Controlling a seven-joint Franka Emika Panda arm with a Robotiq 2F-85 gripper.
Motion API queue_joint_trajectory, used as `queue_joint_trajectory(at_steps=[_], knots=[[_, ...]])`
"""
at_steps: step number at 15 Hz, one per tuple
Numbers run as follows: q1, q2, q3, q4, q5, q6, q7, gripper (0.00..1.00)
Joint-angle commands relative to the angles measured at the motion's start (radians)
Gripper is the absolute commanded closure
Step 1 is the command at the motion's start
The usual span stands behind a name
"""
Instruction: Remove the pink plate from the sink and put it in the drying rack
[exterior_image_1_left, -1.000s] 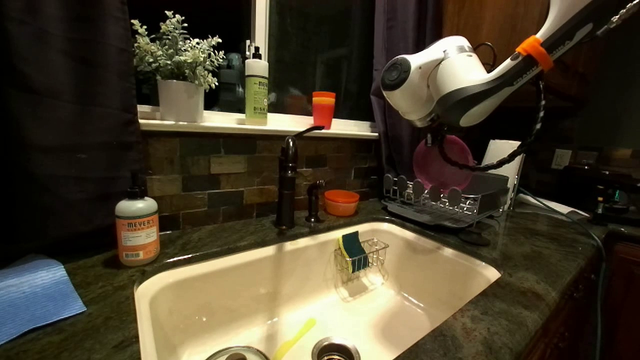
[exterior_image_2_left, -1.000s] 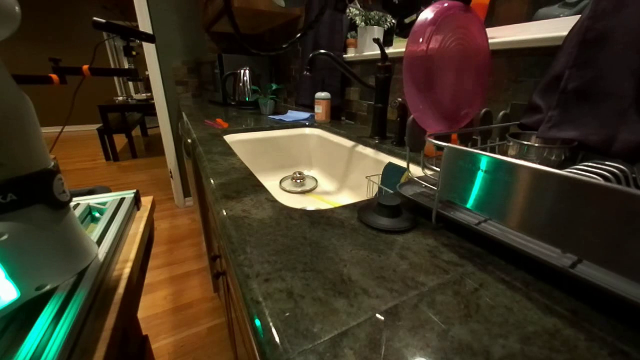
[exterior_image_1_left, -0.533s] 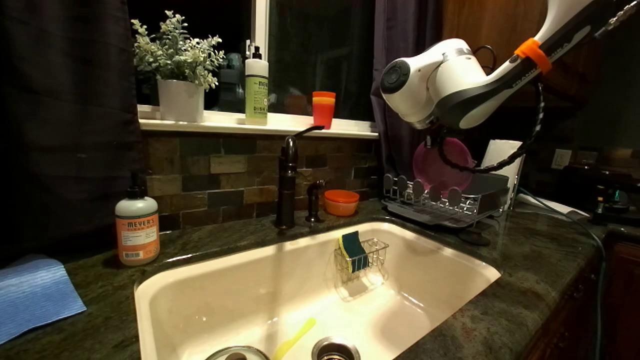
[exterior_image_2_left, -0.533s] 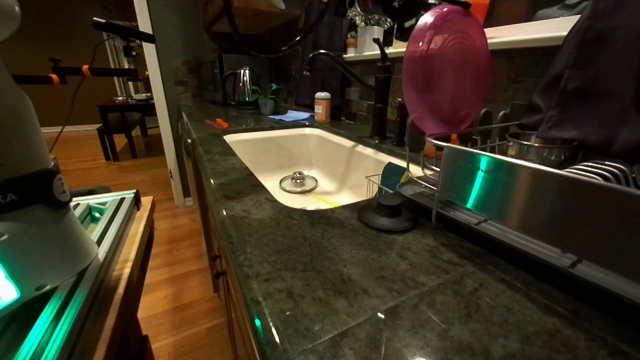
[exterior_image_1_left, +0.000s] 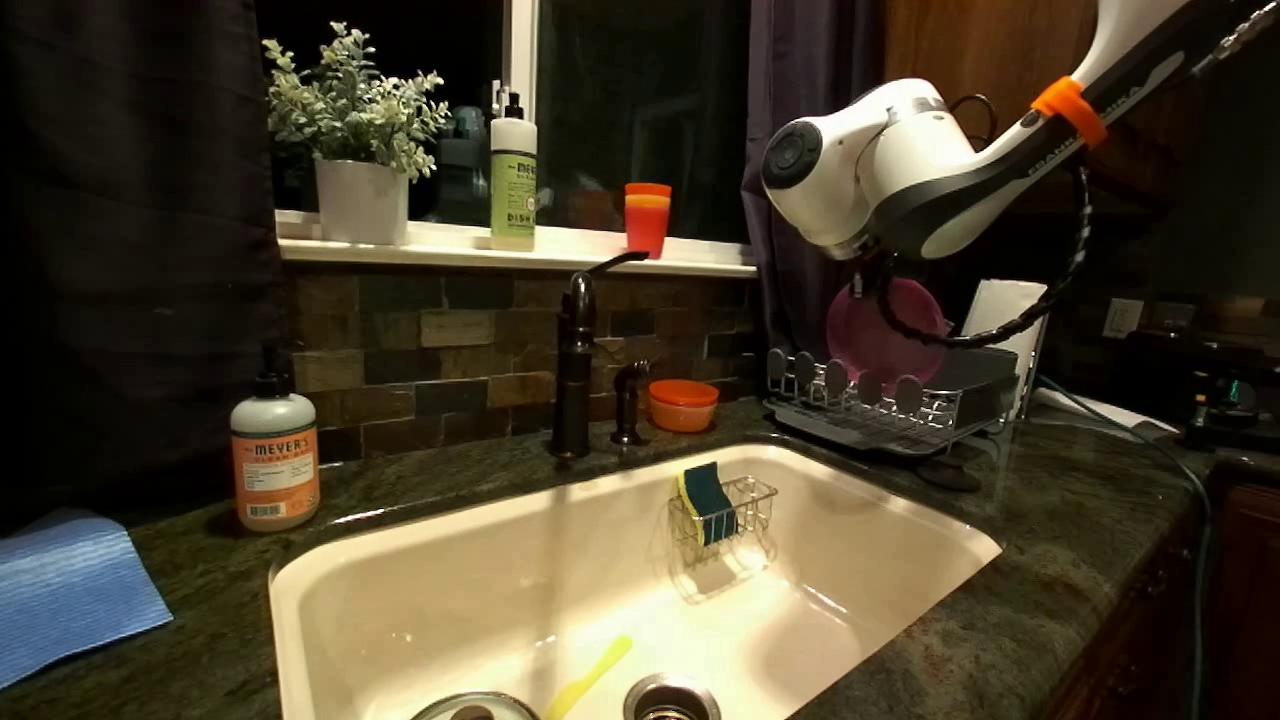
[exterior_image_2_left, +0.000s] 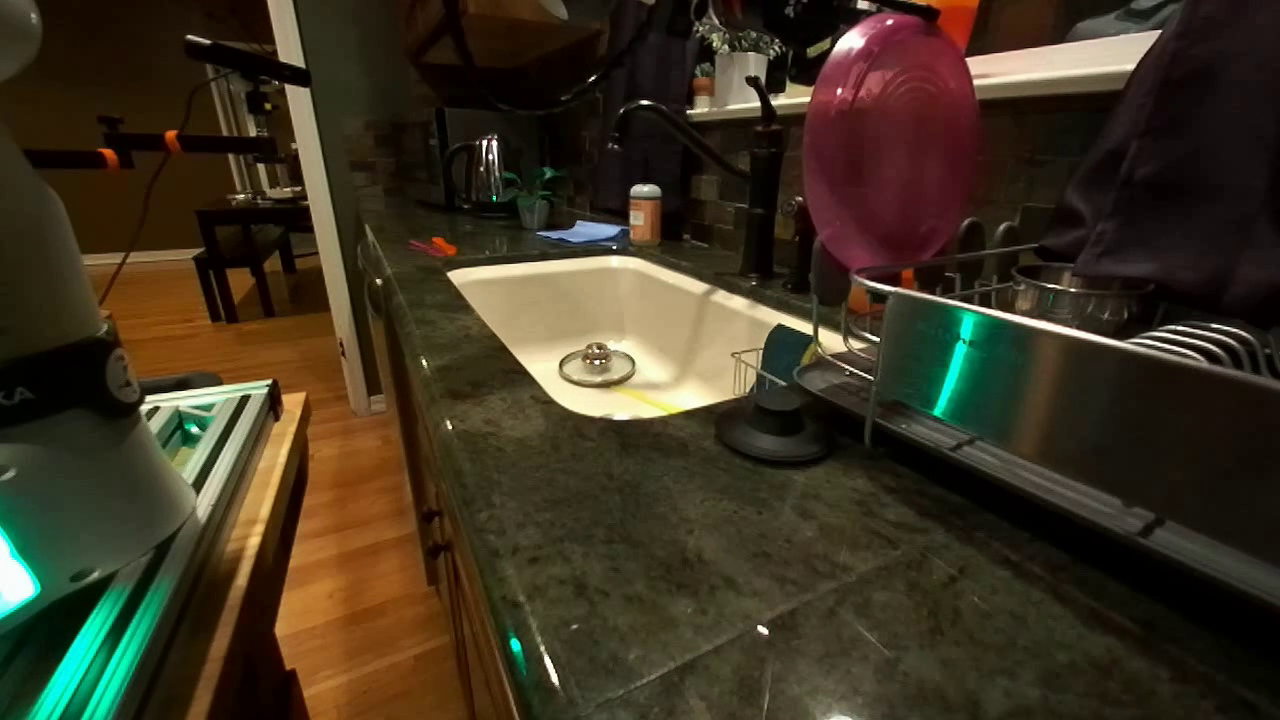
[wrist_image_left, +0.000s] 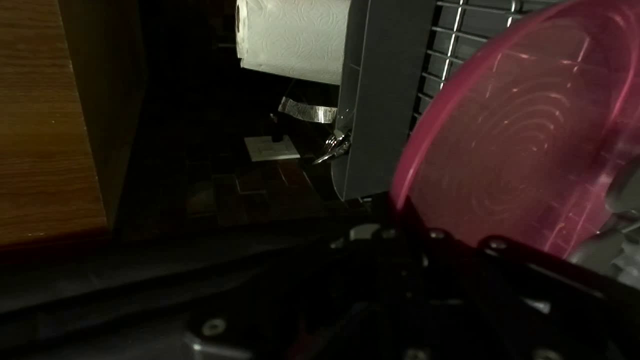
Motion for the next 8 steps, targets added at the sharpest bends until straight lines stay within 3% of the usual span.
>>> queue_joint_trajectory(at_steps=[1,8], knots=[[-0.015,0.006,-0.007,-0.062,0.043,0.094,0.062,0.99],[-0.016,0.006,-0.009,-0.091,0.046,0.115,0.071,0.99]])
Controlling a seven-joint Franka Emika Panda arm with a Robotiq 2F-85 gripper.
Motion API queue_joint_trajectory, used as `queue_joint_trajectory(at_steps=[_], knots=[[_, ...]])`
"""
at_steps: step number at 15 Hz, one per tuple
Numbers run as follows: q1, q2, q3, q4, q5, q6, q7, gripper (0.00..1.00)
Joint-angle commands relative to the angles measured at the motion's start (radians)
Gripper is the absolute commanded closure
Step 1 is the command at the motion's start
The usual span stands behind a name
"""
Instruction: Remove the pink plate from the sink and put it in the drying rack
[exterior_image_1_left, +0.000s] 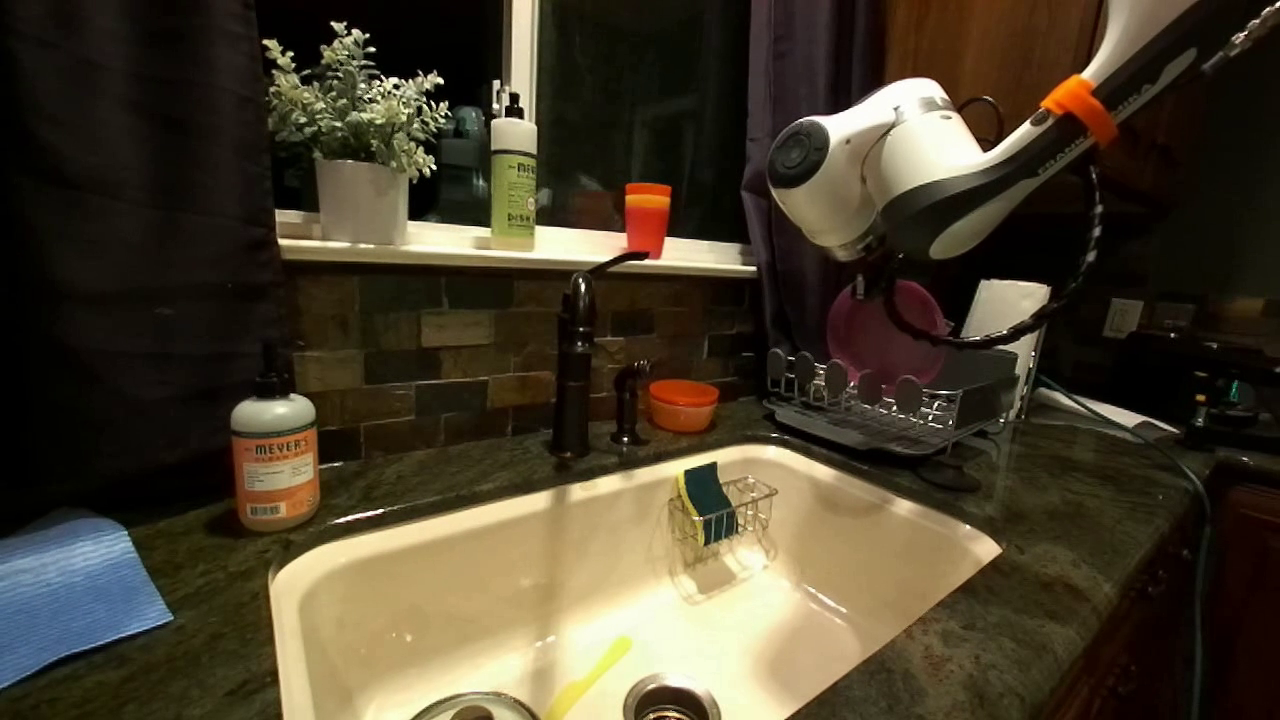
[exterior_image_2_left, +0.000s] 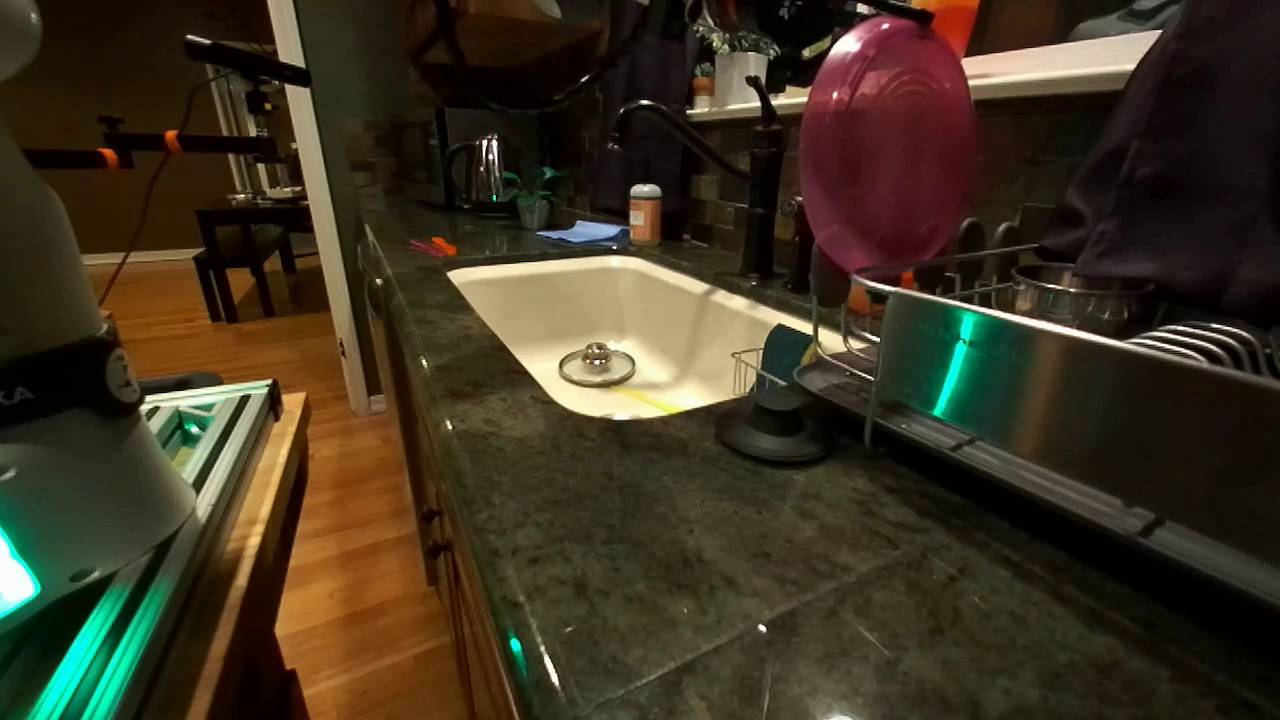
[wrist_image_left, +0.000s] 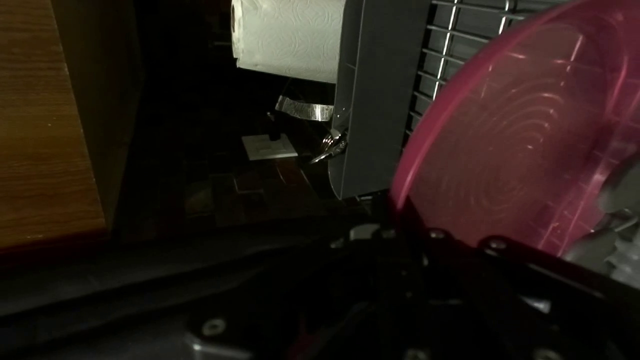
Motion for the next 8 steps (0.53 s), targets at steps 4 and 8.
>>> queue_joint_trajectory(at_steps=[4,8], knots=[[-0.017,0.024,-0.011,-0.072,0.049,0.100,0.052,0.71],[-0.020,0.037,-0.012,-0.084,0.039,0.140,0.058,0.49]])
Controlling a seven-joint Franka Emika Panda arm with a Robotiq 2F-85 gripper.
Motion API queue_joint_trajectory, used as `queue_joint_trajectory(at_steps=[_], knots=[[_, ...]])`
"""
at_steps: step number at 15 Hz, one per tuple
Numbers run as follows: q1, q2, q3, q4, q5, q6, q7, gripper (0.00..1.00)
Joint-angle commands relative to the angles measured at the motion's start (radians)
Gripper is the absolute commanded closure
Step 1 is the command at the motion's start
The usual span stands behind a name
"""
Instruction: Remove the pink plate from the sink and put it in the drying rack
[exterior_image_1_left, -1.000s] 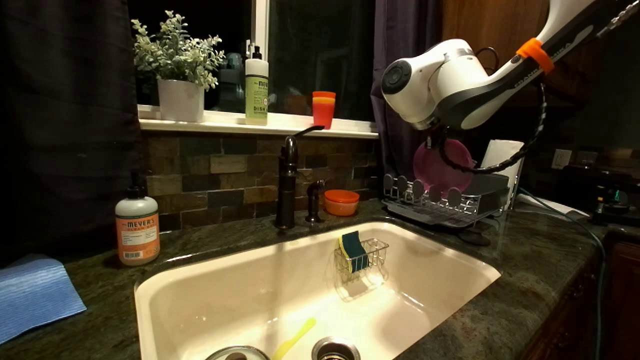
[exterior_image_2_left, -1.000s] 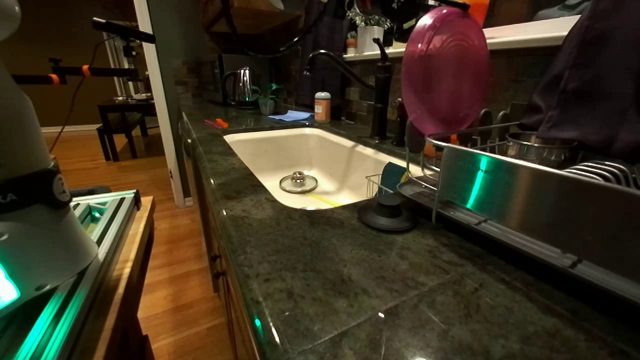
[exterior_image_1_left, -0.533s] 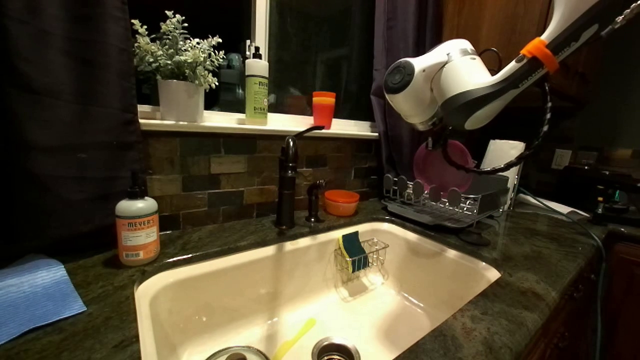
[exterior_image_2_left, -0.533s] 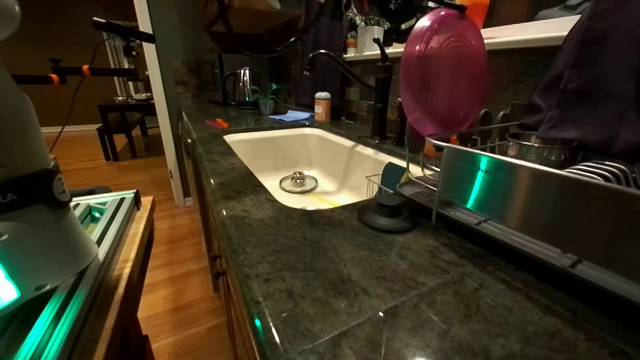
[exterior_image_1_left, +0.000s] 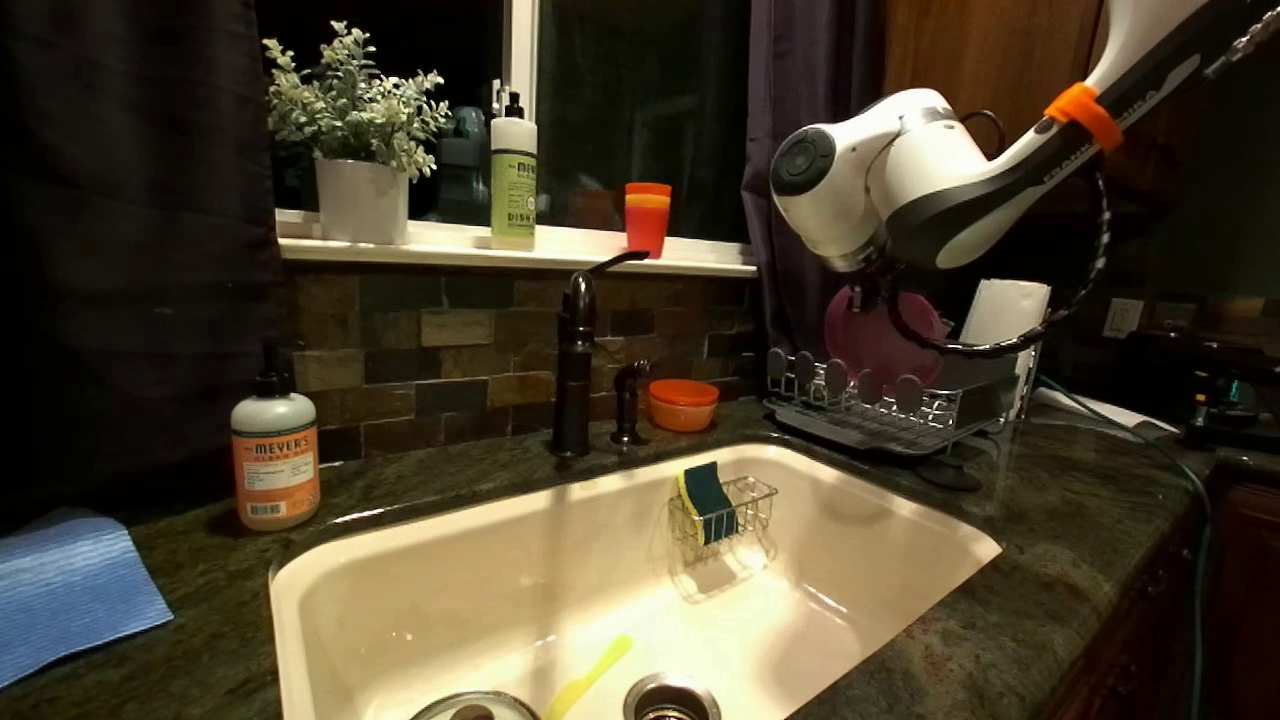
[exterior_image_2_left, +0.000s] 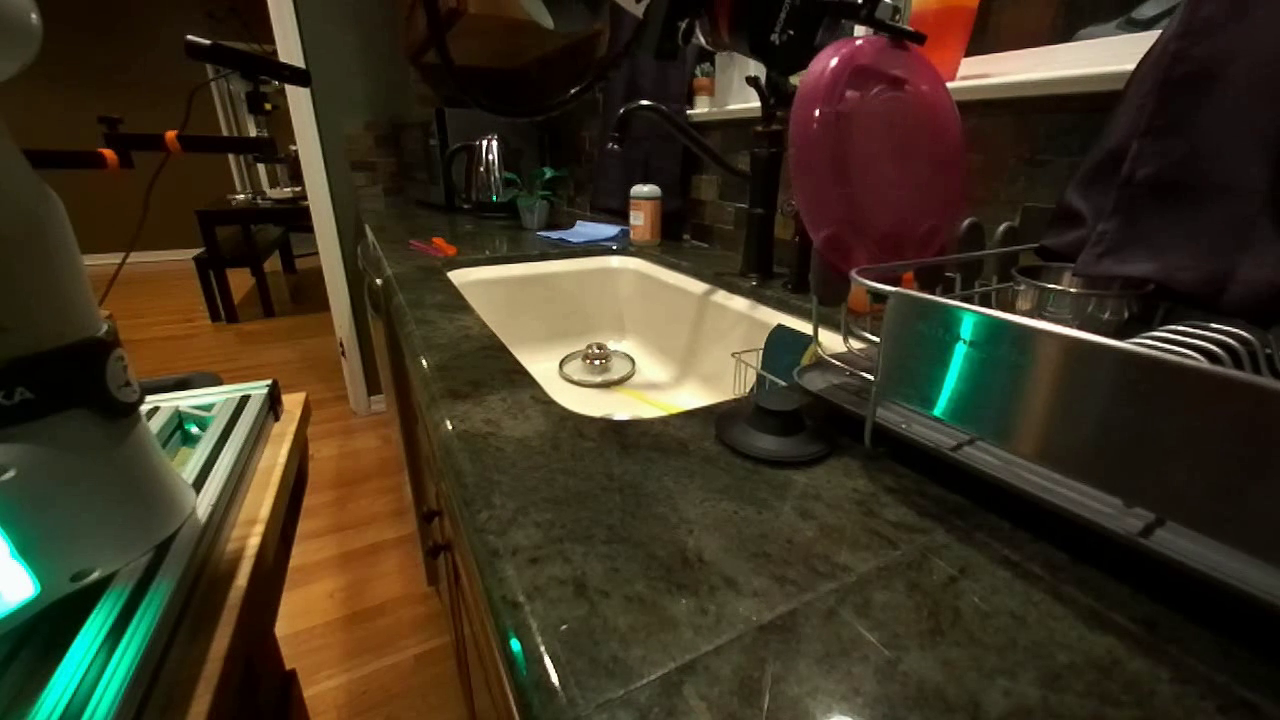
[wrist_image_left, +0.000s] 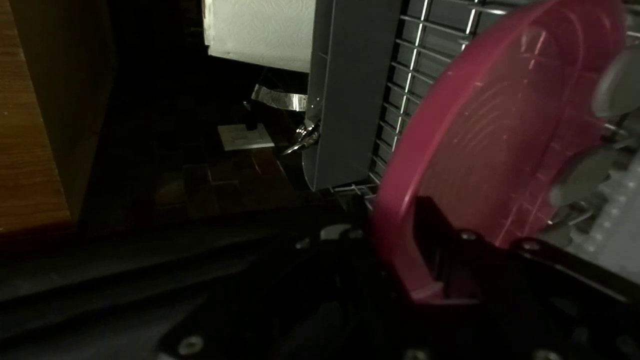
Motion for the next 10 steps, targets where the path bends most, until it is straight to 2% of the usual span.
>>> queue_joint_trajectory(at_steps=[1,6,7,10], knots=[[-0.019,0.038,-0.013,-0.062,0.031,0.097,0.051,0.42],[-0.032,0.055,-0.021,-0.072,0.026,0.158,0.066,0.03],[-0.033,0.054,-0.022,-0.073,0.024,0.166,0.069,0.00],[-0.033,0.047,-0.022,-0.072,0.035,0.179,0.067,0.00]])
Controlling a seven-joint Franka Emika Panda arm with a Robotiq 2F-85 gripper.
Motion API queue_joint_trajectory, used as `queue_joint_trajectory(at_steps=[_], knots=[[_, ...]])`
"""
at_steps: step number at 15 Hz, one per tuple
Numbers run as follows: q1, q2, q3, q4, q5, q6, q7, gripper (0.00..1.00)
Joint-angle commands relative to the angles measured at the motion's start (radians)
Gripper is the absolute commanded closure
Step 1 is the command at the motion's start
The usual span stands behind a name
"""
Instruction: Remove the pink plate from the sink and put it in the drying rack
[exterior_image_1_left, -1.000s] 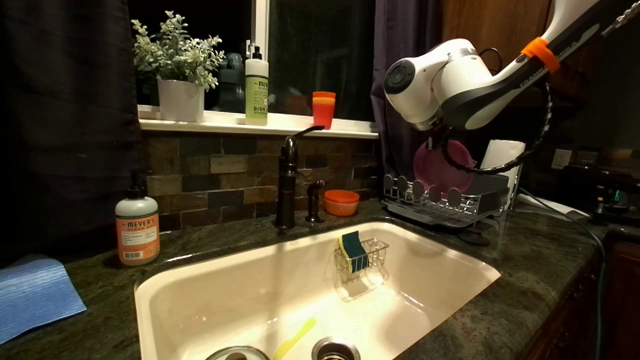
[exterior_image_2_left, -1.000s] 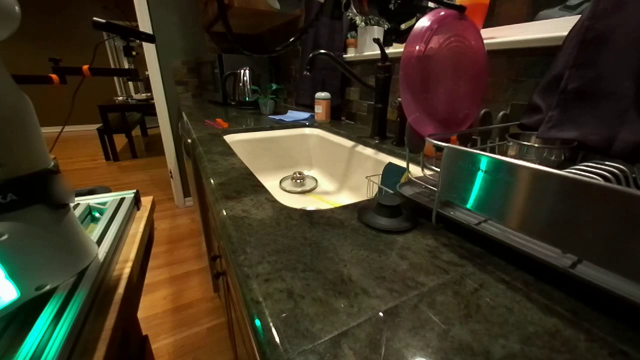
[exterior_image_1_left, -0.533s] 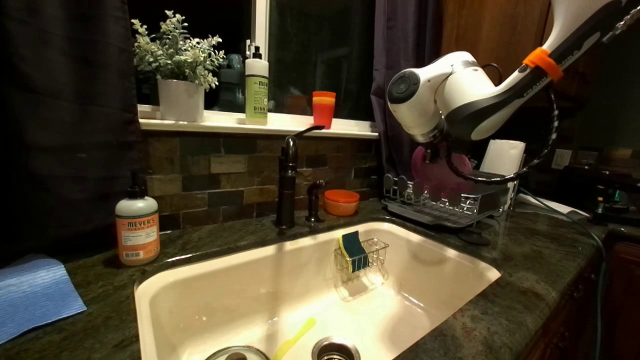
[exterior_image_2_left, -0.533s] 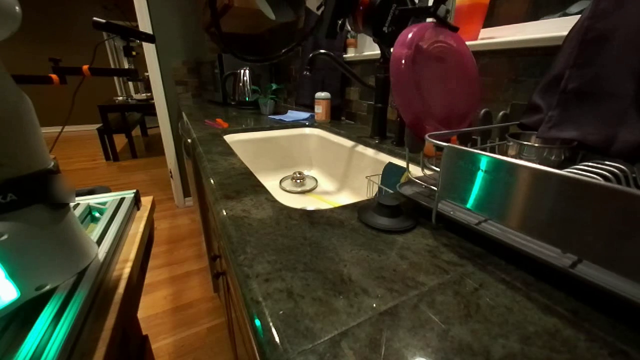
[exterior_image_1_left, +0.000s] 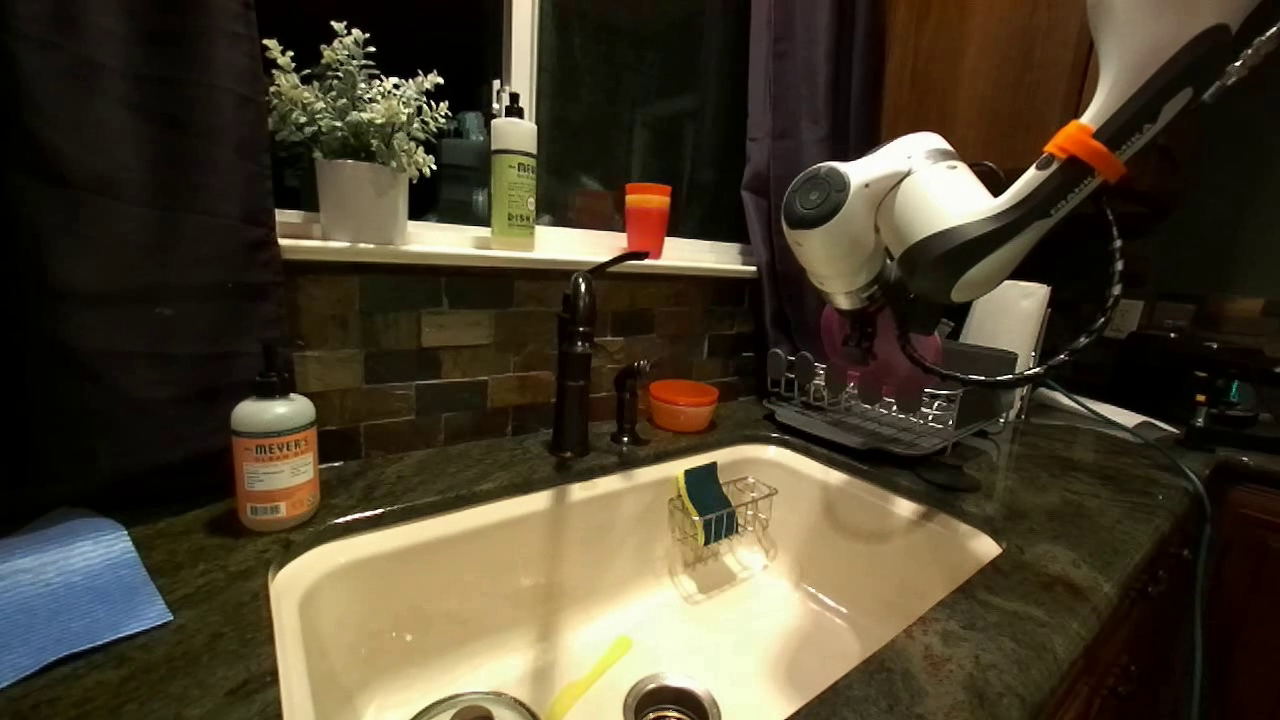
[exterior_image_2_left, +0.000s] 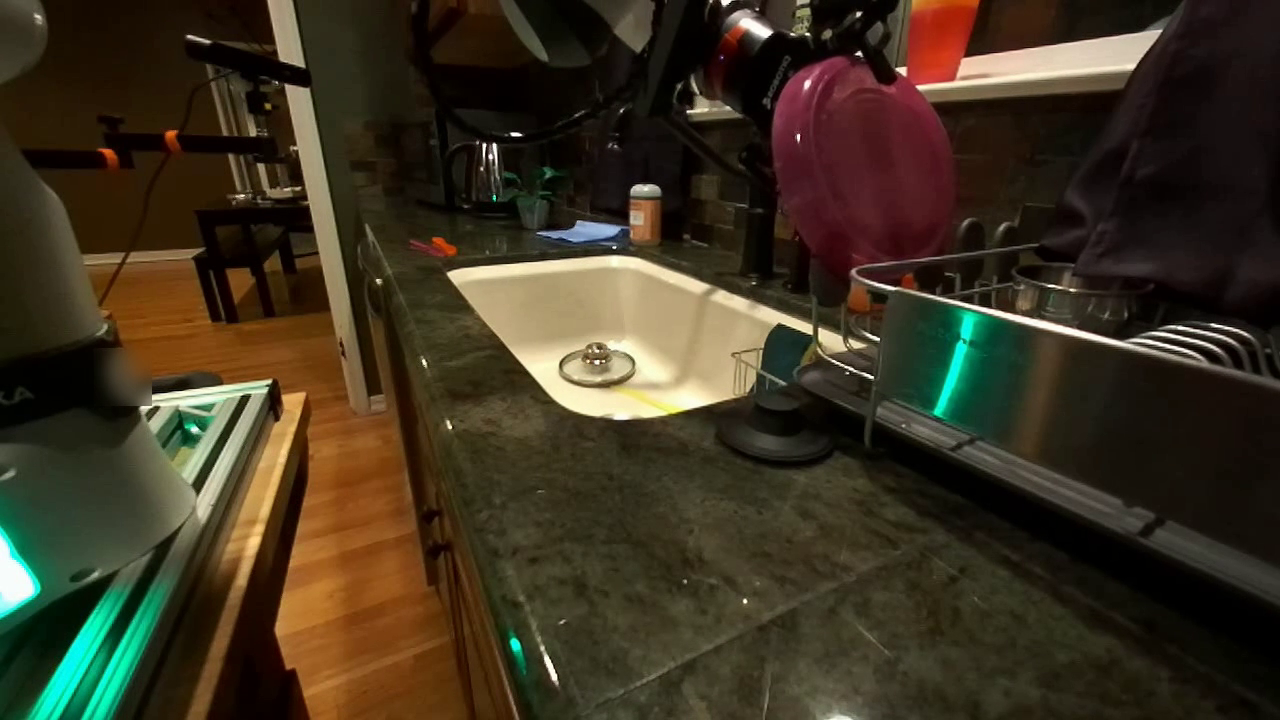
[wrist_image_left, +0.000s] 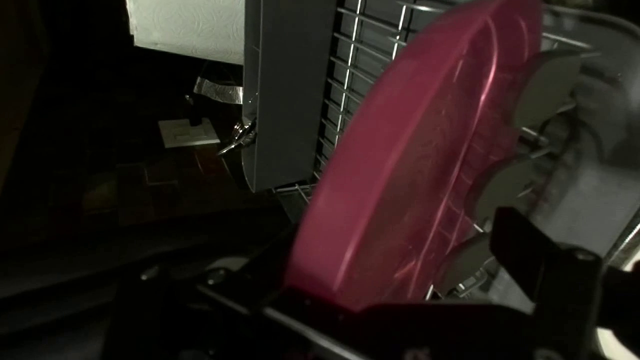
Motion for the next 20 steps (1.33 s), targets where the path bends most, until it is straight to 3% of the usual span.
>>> queue_joint_trajectory(at_steps=[1,16,20], knots=[[-0.008,0.003,-0.003,-0.021,0.031,0.056,0.022,0.00],[0.026,-0.054,0.029,0.002,0.019,0.008,0.036,0.00],[0.034,-0.083,0.039,0.019,0.076,-0.013,0.038,0.00]])
